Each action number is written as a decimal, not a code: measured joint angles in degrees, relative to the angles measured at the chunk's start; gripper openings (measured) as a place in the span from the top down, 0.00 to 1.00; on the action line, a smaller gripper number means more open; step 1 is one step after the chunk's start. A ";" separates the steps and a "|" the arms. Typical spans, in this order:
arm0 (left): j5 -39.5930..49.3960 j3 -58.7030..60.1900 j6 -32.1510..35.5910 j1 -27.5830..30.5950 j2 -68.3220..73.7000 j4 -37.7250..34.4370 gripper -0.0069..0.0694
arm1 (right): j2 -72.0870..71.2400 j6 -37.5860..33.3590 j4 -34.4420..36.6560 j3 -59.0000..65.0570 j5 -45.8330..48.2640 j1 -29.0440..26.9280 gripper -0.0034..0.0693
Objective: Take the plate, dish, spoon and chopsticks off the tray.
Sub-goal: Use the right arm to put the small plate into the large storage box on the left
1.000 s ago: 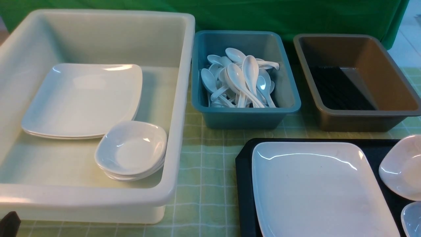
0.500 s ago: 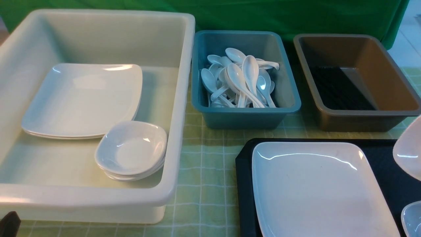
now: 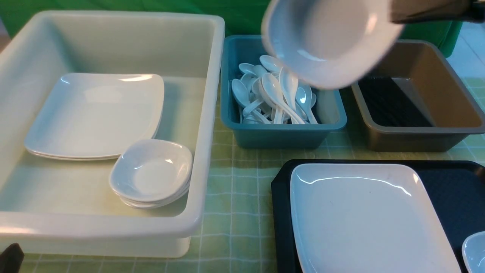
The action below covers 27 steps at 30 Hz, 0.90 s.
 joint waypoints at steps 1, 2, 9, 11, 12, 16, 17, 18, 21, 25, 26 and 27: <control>0.00 0.00 0.00 0.00 0.00 0.00 0.62 | 1.01 -0.06 -0.07 -0.24 -0.29 0.82 0.92; 0.00 0.00 0.06 0.00 0.00 0.00 0.62 | 4.89 -0.79 -0.90 -2.49 -2.44 6.93 0.92; 0.00 0.00 0.06 0.00 0.00 0.00 0.62 | 25.42 -1.37 -7.65 -18.06 -3.57 19.48 0.92; 0.00 0.00 0.06 0.00 0.00 0.00 0.62 | 31.21 -0.03 -9.50 -25.13 -2.02 20.68 0.92; 0.00 0.00 0.06 0.00 0.00 0.00 0.62 | 34.83 1.06 -10.44 -29.37 -0.48 20.96 0.92; 0.00 0.00 0.06 0.00 0.00 0.00 0.62 | 45.50 5.16 -11.85 -41.94 4.77 21.14 0.92; 0.00 0.00 0.06 0.00 0.00 0.00 0.62 | 47.10 5.65 -11.90 -43.20 5.26 21.14 0.92; 0.00 0.00 0.06 0.00 0.00 0.00 0.62 | 48.81 6.43 -12.02 -45.13 6.02 21.14 0.92; 0.00 0.00 0.06 0.00 0.00 0.00 0.62 | 51.96 7.19 -12.08 -46.94 6.62 21.19 0.91; 0.00 0.00 0.00 0.00 0.00 0.00 0.62 | 54.29 7.54 -11.78 -47.26 7.57 21.21 0.90; 0.00 0.00 0.00 0.00 0.00 0.00 0.62 | 54.29 7.54 -11.78 -47.26 7.57 21.21 0.89; 0.00 0.00 0.00 0.00 0.00 0.00 0.62 | 54.31 7.54 -11.78 -47.26 7.63 21.26 0.87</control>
